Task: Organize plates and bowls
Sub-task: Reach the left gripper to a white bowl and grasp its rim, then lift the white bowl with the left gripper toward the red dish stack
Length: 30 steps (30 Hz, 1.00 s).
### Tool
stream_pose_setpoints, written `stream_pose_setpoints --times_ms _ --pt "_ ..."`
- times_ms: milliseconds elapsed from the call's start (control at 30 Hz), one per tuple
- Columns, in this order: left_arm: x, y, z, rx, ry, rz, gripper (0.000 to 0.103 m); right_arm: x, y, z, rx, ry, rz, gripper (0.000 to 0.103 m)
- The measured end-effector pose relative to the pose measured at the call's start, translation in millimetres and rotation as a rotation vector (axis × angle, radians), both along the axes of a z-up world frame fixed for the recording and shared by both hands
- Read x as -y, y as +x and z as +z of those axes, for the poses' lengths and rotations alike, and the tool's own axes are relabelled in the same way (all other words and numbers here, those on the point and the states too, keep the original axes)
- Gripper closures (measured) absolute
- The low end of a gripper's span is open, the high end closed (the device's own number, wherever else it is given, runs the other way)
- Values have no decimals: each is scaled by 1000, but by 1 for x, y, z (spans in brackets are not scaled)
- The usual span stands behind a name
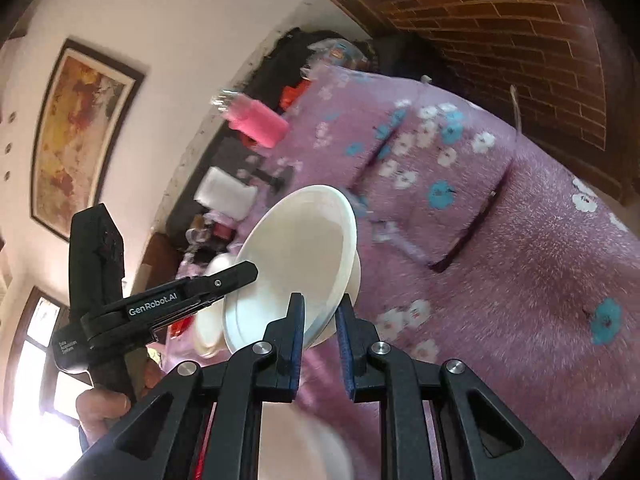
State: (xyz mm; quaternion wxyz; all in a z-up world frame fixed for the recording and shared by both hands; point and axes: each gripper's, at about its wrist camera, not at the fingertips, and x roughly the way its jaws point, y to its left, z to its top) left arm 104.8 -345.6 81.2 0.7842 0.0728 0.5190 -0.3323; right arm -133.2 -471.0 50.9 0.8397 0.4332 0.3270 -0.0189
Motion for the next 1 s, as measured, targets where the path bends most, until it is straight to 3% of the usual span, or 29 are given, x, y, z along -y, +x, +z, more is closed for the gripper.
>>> stream_pose_setpoints --times_ms 167,367,667,833,1000 --pt "-60 -43 34 65 -53 48 91 -46 -27 39 71 -87 69 86" --pt "-158 -105 39 117 -102 132 91 -120 -58 55 96 -127 224 85" --pt "-253 -176 -16 108 -56 220 91 -208 -93 14 9 -117 402 85" --pt "-264 -188 -48 122 -31 253 91 -227 -93 -17 -71 -136 415 83" --pt "-265 -199 -60 190 -20 248 85 -231 -95 -30 -84 -163 386 80"
